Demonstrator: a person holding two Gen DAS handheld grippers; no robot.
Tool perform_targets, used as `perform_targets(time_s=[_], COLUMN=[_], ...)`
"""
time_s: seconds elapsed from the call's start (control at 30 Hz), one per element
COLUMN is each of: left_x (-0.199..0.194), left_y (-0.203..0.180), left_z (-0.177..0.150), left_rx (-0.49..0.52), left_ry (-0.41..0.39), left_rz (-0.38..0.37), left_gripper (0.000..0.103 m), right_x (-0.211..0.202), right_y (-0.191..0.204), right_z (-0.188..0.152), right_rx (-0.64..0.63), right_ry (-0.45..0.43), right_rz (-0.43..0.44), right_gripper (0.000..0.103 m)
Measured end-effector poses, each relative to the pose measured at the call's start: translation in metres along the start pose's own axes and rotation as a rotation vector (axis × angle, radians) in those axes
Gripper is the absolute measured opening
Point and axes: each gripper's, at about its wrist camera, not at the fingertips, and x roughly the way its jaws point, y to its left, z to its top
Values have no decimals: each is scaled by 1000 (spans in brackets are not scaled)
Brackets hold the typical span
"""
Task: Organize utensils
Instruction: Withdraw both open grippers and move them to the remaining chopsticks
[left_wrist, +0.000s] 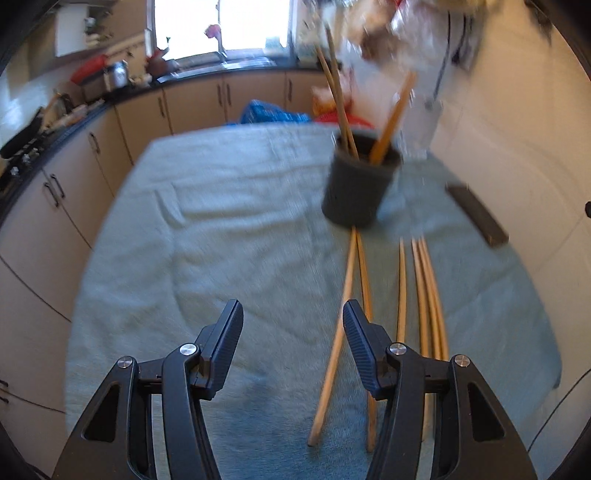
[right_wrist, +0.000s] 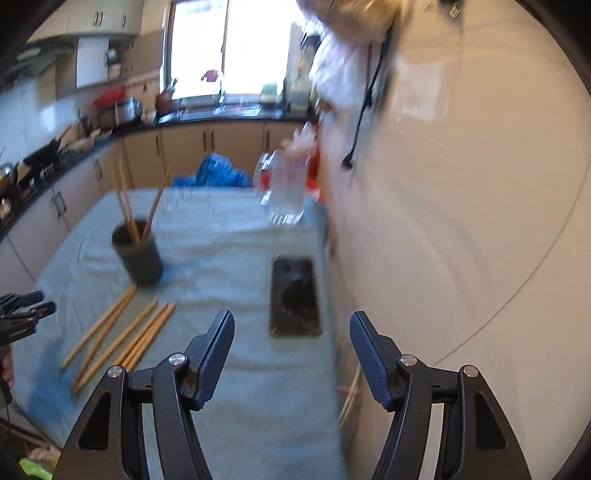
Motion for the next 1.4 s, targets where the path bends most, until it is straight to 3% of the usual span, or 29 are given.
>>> perform_targets(time_s=[0.1, 0.23, 0.33, 0.47, 0.67, 0.77, 0.9, 1.07, 1.17, 1.4], left_x=[25, 46, 57, 62, 72, 72, 70, 76, 76, 63], left_y=[-6, -15, -19, -18, -13, -17, -26, -38, -36, -33], left_z=[-6, -9, -8, -3, 3, 0, -3, 0, 3, 5], left_rx=[20, 43, 64, 56, 27, 59, 95, 152, 127, 102], left_ry=[63, 114, 148, 144, 165, 156, 148, 133, 148, 101], left_rz=[-27, -34, -24, -29, -26, -13, -55, 0, -36, -126], left_gripper=[55, 45, 31, 30, 27, 28, 28, 28, 28, 28], right_x=[39, 87, 114, 135, 155, 157, 153, 148, 146, 147], right_y=[27, 69, 105, 134, 155, 158, 157, 171, 169, 156], right_z=[-23, -42, -49, -49, -52, -56, -62, -64, -67, -69], right_rx=[-9, 4, 11, 14, -1, 3, 1, -55, -44, 13], right_ry=[89, 182, 225, 253, 282, 286, 273, 250, 243, 244], right_rz=[90, 236, 326, 379, 369, 365, 348, 279, 279, 329], right_gripper=[70, 69, 63, 54, 40, 39, 39, 38, 37, 35])
